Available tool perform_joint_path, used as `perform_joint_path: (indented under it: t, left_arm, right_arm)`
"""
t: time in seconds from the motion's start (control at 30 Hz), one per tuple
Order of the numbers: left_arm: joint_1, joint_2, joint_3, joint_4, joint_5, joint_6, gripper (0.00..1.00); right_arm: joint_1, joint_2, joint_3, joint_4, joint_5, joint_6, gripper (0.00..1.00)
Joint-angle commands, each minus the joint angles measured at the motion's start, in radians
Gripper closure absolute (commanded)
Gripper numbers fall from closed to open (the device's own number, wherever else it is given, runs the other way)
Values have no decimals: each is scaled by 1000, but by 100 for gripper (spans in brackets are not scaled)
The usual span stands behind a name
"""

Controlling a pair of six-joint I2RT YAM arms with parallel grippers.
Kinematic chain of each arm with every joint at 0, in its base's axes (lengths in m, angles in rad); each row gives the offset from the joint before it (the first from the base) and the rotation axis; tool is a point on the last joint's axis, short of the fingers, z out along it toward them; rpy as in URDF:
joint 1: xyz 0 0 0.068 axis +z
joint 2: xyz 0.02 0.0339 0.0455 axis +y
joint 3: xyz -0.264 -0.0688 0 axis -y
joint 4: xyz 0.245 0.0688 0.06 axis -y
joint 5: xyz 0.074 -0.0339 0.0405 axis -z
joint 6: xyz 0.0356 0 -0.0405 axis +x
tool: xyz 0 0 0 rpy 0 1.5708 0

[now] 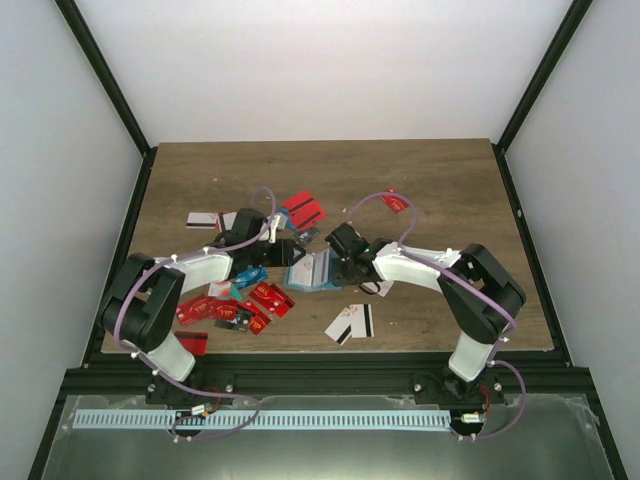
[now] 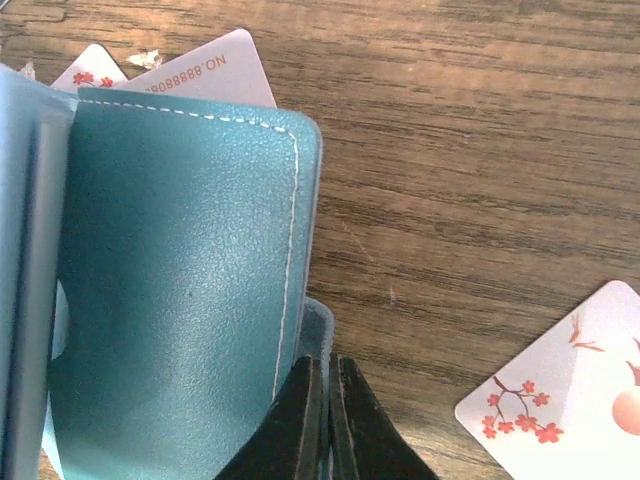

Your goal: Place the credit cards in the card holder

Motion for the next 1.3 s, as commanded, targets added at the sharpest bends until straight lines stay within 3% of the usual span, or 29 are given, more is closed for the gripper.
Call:
perform_joint_path:
  t: [0.0, 0.47, 0.87, 1.27]
  left_arm:
    - [-53, -22, 20, 10, 91, -38, 43]
    - [-147, 9, 93, 55, 116, -110, 43]
    - [-166, 153, 98, 158, 74, -159, 44]
    - [-221, 188, 100, 131, -107, -198, 51]
  right_arm:
    - [3, 17, 6, 53, -18, -3, 99]
    - [-13, 3, -11, 61, -10, 1, 99]
    - [-35, -48, -59, 92, -49, -4, 99]
    - [-37, -54, 6, 91, -177, -31, 97]
